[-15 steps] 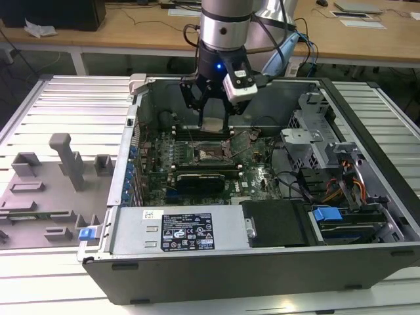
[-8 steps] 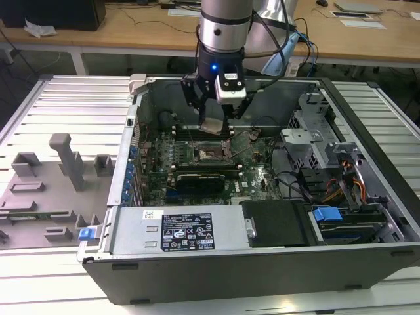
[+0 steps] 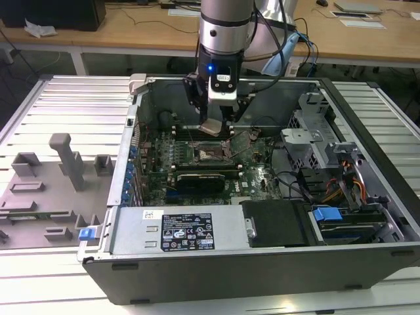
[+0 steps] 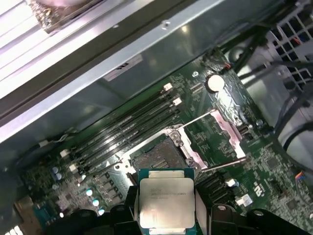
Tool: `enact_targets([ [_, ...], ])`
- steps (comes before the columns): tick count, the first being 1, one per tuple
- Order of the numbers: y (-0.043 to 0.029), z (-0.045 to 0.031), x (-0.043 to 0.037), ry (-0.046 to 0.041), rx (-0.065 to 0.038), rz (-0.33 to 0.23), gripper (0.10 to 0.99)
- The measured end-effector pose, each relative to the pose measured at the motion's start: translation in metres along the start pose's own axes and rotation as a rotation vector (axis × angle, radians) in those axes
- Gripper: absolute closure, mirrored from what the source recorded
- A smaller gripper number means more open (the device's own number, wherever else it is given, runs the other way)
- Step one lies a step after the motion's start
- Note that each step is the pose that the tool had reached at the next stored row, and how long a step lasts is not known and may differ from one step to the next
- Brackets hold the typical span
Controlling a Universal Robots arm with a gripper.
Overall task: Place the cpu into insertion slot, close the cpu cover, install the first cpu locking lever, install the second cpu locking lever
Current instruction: 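Place the cpu into insertion slot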
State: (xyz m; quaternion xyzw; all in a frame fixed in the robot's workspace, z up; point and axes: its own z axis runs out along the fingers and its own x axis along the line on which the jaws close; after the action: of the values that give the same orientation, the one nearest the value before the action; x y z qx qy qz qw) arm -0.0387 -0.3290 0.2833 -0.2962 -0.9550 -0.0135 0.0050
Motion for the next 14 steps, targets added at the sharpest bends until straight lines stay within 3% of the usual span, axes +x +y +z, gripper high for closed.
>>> enact_targets([
  [4, 0.0000, 0.0011, 0.0000, -0.0016, -0.001, 0.072, 0.545],
  [7, -0.0001, 0.0027, 0.0000, -0.0040, -0.003, 0.176, 0.545],
  [14, -0.0001, 0.0049, -0.0001, -0.0074, -0.006, 0.324, 0.545],
])
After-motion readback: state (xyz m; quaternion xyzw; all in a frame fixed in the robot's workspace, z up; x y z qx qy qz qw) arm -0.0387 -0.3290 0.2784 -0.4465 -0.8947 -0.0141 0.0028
